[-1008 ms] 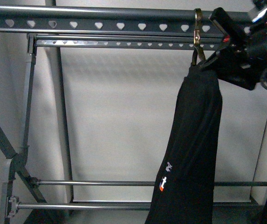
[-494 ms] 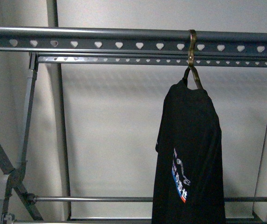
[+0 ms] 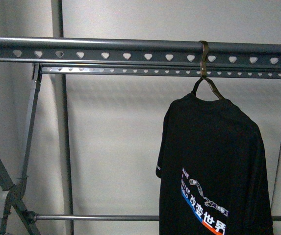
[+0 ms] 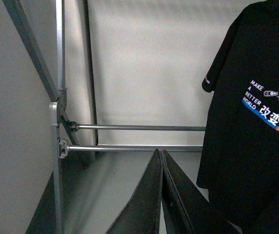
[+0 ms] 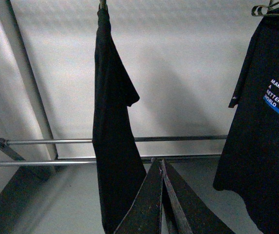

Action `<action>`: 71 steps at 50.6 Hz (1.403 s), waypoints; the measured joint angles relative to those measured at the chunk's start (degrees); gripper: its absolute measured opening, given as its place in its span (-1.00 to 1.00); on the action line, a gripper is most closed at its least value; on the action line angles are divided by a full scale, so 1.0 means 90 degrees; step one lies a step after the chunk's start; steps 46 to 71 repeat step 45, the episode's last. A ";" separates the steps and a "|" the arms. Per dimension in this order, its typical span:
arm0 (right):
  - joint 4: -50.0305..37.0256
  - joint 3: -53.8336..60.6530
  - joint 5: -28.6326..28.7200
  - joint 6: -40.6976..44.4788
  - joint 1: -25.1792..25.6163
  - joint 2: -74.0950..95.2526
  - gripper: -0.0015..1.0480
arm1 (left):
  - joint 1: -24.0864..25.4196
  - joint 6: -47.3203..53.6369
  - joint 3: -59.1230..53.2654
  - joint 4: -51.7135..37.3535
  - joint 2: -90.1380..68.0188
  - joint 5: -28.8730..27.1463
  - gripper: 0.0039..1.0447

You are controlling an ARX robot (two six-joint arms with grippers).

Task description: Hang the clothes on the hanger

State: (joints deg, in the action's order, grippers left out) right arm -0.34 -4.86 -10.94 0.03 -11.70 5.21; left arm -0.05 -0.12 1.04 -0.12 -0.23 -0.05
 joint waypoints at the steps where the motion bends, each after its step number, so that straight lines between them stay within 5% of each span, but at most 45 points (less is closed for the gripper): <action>1: 0.0000 0.0015 0.0087 0.0000 0.0090 -0.0034 -0.95 | 0.0000 0.0000 0.0000 0.0000 0.0000 0.0002 -0.94; 8: 0.0070 0.0109 0.1110 0.0000 0.0959 -0.0202 -0.95 | 0.0000 0.0002 0.0000 0.0000 0.0000 0.0005 -0.94; 13: 0.0070 0.0165 0.1139 -0.0005 0.1248 -0.0255 -0.95 | 0.0000 0.0000 0.0000 0.0000 0.0002 -0.0002 -0.94; 40: 0.0056 0.0500 0.1205 -0.0002 0.1282 -0.0551 -0.95 | 0.0000 0.0000 0.0000 0.0000 0.0000 0.0000 -0.94; 45: 0.0056 0.0500 0.1205 0.0000 0.1282 -0.0551 -0.63 | 0.0000 0.0000 0.0000 0.0000 0.0000 0.0000 -0.64; 71: 0.0056 0.0500 0.1205 0.0000 0.1282 -0.0551 -0.63 | 0.0000 0.0000 0.0000 0.0000 0.0000 0.0000 -0.64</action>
